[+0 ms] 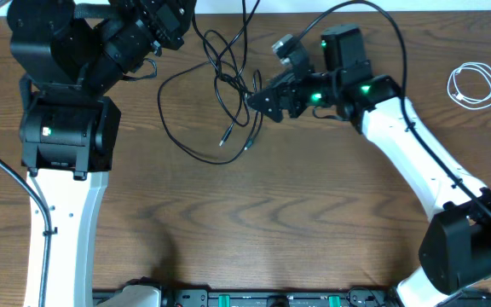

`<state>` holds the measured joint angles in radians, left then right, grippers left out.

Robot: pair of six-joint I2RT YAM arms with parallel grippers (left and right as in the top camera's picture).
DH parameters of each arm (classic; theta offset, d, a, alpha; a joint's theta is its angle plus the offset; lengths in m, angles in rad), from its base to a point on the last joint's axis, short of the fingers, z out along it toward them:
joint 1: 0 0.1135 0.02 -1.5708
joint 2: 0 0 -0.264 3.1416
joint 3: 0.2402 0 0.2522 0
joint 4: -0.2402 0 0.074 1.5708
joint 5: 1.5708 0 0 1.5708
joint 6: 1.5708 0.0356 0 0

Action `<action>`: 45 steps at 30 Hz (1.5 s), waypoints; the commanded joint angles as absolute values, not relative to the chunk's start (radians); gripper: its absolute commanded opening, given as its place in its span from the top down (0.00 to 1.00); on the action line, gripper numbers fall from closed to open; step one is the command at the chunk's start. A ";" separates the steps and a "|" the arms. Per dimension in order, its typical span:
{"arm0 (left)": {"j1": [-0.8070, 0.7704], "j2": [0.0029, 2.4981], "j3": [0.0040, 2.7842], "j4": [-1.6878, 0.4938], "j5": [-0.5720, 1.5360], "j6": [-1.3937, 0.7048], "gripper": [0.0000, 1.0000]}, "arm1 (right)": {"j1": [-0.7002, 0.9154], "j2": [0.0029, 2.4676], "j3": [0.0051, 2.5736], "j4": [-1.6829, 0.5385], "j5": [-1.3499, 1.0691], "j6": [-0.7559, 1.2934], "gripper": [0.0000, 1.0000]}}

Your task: Untangle cables

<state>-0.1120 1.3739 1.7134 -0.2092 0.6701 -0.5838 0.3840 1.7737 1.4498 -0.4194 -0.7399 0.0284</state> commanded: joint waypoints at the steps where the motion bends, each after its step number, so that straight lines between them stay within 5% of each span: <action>1: -0.109 1.369 1.721 -0.196 0.662 -0.608 0.93 | 0.458 1.769 1.451 -0.357 -0.599 -0.009 0.13; 6: -0.109 1.369 1.721 -0.196 0.662 -0.635 0.93 | 0.514 1.769 1.451 -0.323 -0.454 0.022 0.20; 11: -0.109 1.363 1.721 -0.192 0.662 -0.646 0.93 | 0.527 1.777 1.451 -0.292 -0.369 0.030 0.40; 13: -0.108 1.354 1.721 -0.186 0.661 -0.645 0.93 | 0.523 1.786 1.451 -0.288 -0.345 0.030 0.53; 17: -0.085 1.317 1.721 -0.156 0.621 -0.644 0.93 | 0.480 1.808 1.451 -0.294 -0.342 0.058 0.98; 35: 0.421 1.277 1.721 -0.394 0.513 -0.554 0.93 | 0.205 1.821 1.450 -0.668 -0.123 0.218 0.99; 45: 0.521 1.294 1.721 -0.471 0.401 -0.438 0.93 | 0.051 1.821 1.450 -0.821 -0.058 0.262 0.99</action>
